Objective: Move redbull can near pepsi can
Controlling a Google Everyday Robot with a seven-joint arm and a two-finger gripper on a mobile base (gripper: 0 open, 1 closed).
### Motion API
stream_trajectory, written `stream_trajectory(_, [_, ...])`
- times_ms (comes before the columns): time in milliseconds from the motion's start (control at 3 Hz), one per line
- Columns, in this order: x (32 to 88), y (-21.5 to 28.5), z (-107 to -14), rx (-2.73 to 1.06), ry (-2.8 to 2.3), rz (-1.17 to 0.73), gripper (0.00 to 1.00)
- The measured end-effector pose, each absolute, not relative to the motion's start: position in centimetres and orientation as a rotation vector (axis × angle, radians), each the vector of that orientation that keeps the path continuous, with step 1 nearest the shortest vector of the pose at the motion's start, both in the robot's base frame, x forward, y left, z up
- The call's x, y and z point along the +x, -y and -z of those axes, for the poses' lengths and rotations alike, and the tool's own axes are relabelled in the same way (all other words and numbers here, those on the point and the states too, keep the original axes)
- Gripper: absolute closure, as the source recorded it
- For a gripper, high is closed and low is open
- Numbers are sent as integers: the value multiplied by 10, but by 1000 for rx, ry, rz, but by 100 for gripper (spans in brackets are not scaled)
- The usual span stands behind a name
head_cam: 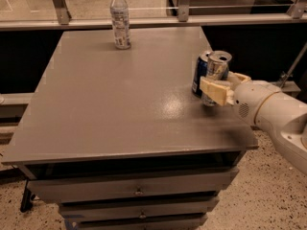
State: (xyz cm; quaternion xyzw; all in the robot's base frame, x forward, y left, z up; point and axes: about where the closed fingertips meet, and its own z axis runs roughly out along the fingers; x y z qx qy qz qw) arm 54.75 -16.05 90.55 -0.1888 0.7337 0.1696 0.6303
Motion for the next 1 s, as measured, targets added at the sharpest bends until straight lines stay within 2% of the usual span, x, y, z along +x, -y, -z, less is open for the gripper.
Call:
stream_trajectory(667, [559, 192, -900, -379, -1676, -342, 100])
stream_trajectory(1000, [569, 191, -895, -374, -1669, -358, 100])
